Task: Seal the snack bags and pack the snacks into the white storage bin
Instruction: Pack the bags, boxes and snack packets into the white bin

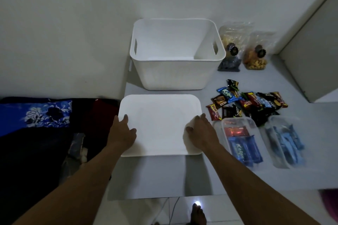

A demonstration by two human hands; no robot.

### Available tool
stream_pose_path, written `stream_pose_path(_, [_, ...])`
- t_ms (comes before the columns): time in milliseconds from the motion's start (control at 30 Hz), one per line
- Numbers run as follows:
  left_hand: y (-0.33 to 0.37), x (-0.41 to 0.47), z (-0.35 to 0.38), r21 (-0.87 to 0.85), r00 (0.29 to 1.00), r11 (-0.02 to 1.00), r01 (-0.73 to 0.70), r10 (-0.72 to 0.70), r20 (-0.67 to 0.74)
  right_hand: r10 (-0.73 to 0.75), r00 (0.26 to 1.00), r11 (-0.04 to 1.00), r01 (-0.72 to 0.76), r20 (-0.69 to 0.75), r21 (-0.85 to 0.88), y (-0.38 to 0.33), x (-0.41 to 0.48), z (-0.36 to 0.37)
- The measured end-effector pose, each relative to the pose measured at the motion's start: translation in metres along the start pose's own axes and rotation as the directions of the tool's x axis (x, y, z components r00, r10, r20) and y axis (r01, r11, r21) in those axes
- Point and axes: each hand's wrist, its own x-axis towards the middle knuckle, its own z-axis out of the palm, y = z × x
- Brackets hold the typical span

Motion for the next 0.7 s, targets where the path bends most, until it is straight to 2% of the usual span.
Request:
stream_pose_path(200, [0.006, -0.008, -0.011, 0.067, 0.999, 0.997, -0.036, 0.035, 0.007, -0.029, 1.000, 0.999, 0.029, 0.000, 0.021, -0.004, -0.012, -0.018])
stream_pose_path(400, [0.041, -0.033, -0.027, 0.037, 0.984, 0.984, -0.176, 0.175, 0.015, -0.091, 0.988, 0.991, 0.102, -0.123, 0.083, -0.013, -0.042, -0.061])
stream_pose_path(700, [0.132, -0.088, -0.017, -0.067, 0.902, 0.902, -0.427, 0.431, 0.043, 0.007, 0.962, 0.988, 0.036, -0.271, 0.153, 0.035, -0.081, -0.117])
